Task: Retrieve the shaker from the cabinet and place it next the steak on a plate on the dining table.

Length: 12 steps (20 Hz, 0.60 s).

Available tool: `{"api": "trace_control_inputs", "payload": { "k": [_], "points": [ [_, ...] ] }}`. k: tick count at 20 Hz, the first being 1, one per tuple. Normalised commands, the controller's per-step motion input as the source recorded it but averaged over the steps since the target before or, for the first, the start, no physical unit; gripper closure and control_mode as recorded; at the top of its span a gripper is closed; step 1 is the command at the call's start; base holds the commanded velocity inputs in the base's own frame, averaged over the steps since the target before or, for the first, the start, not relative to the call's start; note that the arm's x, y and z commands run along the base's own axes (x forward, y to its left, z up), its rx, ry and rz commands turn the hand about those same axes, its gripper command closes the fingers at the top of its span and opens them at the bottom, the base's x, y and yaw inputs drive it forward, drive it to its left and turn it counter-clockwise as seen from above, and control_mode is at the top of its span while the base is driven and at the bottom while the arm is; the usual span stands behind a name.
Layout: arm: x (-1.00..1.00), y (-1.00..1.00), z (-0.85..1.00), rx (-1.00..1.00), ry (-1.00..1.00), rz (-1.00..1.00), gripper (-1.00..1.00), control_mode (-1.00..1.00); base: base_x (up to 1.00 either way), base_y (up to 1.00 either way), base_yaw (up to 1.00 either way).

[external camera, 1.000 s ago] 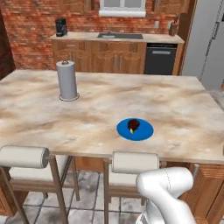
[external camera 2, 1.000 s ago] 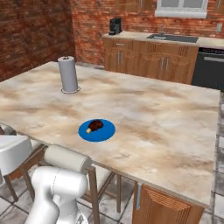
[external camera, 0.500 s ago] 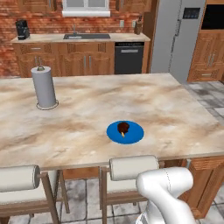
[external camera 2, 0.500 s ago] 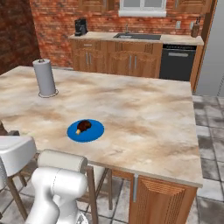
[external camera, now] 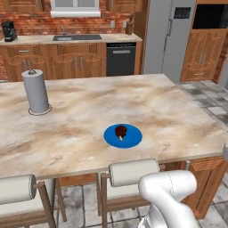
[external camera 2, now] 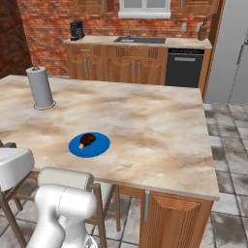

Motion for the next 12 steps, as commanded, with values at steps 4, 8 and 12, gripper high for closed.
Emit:
{"api": "trace_control_inputs", "payload": {
  "k": [4,8,12],
  "points": [
    [1.0,-0.69,-0.02,0.03,0.09,0.24,1.0,-1.0,0.0,0.0,0.0],
    [1.0,-0.87,-0.14,0.02,0.13,0.31,1.0,-1.0,0.0,0.0,0.0],
    [0.84,-0.64,-0.35,0.0,0.04,0.39,1.0,-1.0,0.0,0.0,0.0]
  ]
}}
